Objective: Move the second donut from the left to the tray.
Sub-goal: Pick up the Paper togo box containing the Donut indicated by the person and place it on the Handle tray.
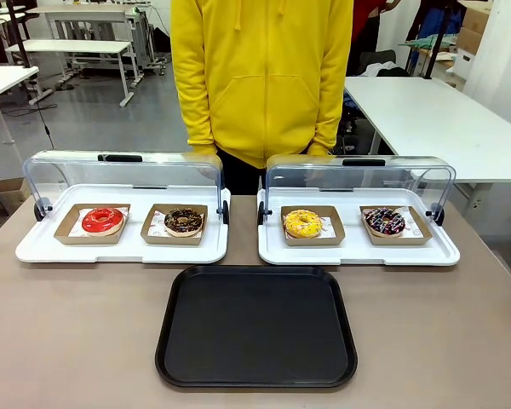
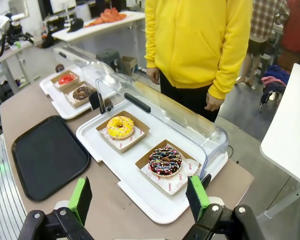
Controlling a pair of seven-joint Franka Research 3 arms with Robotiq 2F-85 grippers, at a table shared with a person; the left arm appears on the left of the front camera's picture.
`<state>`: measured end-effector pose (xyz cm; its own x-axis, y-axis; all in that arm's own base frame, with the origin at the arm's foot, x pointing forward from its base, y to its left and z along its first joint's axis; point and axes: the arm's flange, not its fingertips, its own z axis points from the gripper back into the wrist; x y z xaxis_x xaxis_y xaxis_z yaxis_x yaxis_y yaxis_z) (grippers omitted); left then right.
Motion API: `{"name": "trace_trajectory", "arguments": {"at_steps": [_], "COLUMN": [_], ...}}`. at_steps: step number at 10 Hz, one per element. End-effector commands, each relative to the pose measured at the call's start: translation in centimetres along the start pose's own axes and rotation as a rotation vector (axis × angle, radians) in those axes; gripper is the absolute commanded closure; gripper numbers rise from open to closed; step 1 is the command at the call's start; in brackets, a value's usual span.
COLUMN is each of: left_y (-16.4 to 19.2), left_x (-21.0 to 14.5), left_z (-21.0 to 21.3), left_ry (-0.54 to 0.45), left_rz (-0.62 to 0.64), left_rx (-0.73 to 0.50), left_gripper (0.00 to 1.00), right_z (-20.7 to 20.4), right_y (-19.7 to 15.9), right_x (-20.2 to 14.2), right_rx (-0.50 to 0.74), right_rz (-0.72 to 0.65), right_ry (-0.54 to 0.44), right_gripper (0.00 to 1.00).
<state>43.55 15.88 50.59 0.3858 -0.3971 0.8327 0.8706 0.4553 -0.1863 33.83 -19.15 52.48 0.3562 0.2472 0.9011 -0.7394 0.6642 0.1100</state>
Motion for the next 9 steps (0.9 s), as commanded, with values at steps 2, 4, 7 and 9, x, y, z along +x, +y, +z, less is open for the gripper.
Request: {"name": "trace_trajectory", "arguments": {"at_steps": [2,4,7,9], "left_y": [-0.13,-0.13,-0.13,-0.13], "left_x": [0.12,0.12,0.12,0.12], "left_z": [0.06,0.06,0.06,0.06], "left_ry": [-0.006,-0.006,-0.006,-0.006], "left_rz": [-0.004,-0.004,-0.004,-0.004], "left_rx": [-0.007,-0.007,-0.007,-0.007], "left_gripper": [0.0,0.0,0.0,0.0], "right_z": [-0.11,-0.11,-0.11,-0.11], "right_y": [-0.3,-0.3,-0.3,-0.3], "right_x": [0.15,0.15,0.15,0.15], "right_rx": [0.001,0.001,0.001,0.001], "right_rz": [0.025,0.025,0.025,0.025], "right_ry": [-0.025,-0.025,-0.025,-0.025], "right_gripper": [0.0,0.0,0.0,0.0]}}
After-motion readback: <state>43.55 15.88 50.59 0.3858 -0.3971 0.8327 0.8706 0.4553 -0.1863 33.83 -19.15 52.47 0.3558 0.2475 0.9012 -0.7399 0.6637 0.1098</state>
